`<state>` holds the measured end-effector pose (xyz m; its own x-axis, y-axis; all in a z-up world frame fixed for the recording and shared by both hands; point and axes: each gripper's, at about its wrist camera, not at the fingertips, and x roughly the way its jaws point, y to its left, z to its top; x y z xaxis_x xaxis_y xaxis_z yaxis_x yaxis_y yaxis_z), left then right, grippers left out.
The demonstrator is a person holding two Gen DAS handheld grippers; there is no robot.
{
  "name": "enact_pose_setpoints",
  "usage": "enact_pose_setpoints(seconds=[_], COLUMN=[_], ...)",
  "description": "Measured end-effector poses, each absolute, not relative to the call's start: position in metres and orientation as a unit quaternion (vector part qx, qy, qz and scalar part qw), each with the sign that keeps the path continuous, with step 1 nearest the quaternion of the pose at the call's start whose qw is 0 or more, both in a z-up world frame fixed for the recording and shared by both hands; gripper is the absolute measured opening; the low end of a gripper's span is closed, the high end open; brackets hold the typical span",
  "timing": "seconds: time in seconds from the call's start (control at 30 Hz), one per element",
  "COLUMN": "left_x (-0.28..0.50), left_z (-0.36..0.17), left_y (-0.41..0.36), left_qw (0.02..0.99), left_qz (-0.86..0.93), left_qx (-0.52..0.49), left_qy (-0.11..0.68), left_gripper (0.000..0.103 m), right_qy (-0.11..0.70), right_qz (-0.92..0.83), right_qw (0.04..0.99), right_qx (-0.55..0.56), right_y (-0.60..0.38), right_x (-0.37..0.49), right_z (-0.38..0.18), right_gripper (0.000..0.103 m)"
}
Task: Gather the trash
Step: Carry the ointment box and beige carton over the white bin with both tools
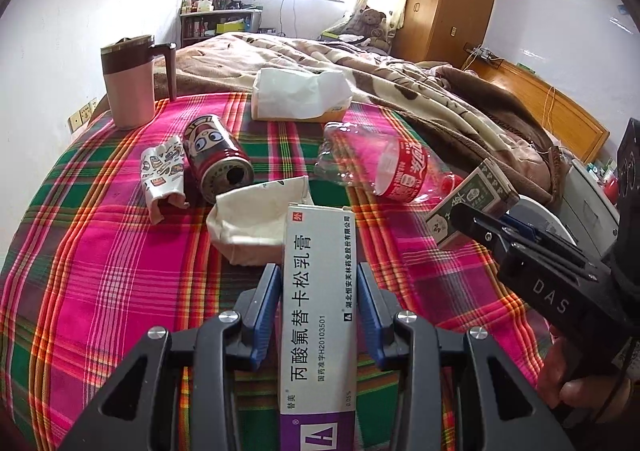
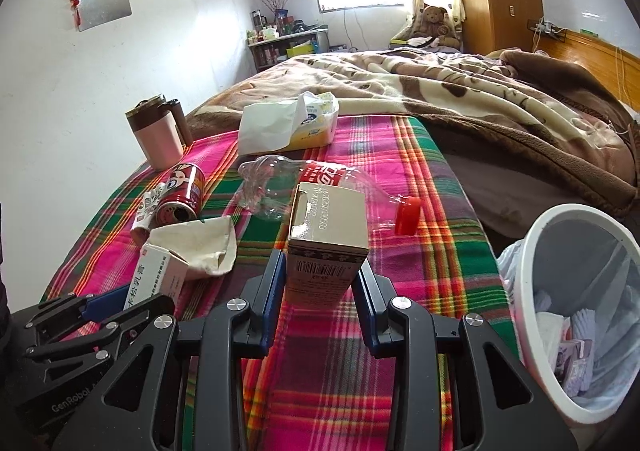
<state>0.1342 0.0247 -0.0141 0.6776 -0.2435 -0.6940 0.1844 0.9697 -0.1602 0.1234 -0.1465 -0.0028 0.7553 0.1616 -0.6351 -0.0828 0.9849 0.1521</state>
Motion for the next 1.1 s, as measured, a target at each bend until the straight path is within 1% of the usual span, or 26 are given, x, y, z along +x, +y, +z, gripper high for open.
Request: enact_pose_setpoints(seconds=[0.37, 1.1], left_x=[0.121, 0.114], left_z=[0.005, 0.036], left_y=[-0.002, -0.083], left_qw=[0.921, 0.922], left_qz=[-0.140, -0.210], left_qx=[-0.029, -0.006], left_qy=[0.362, 0.326], left_gripper=[0.039, 0.037], right_qy=[0.327, 0.297], right_qz=[0.055, -0.004], right_qw=[0.941, 0.950], right_qx=[0.072, 0.094], right_y=[-0.169, -0.237], right_x=[0.105, 0.078], right_z=[0.008, 0.026], right_gripper=[0.034, 0.034])
